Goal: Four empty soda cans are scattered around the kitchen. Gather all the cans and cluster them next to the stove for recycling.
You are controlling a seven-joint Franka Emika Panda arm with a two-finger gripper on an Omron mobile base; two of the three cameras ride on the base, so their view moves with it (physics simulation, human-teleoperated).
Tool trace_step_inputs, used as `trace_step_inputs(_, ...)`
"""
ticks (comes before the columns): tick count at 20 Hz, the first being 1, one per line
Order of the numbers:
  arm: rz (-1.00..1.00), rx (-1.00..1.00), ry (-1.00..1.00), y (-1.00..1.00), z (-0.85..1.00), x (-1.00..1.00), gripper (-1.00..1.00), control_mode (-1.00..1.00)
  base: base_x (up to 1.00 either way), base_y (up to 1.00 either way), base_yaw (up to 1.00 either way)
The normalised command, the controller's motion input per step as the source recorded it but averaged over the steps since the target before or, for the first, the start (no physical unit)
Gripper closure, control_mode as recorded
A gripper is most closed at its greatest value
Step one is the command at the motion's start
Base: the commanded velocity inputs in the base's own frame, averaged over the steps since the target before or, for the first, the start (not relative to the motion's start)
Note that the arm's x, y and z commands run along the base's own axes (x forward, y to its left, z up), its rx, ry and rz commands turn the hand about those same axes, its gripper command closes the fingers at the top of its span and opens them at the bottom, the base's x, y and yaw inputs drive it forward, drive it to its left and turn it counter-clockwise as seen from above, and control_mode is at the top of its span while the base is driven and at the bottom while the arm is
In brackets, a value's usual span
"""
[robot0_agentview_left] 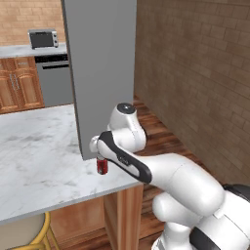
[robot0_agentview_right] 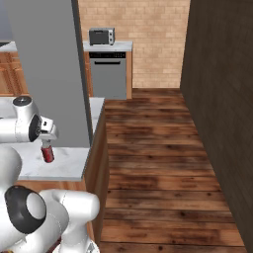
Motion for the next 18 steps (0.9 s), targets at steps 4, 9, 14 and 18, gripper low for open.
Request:
trace_step_inputs(4, 0.0, 0.0, 0.0, 0.01, -0.14, 0.18, -1.0, -1.0, 0.0, 0.0, 0.0)
trace_step_inputs(9, 0.0, 0.0, 0.01, 0.09, -0.15, 0.13, -1.0, -1.0, 0.0, 0.0, 0.0)
trace_step_inputs(14, 0.0, 0.0, 0.0, 0.11, -0.14, 0.02, -1.0, -1.0, 0.0, 0.0, 0.0)
trace_step_inputs(18, 0.0, 0.0, 0.0, 0.04, -0.11, 0.02, -1.0, -1.0, 0.0, 0.0, 0.0)
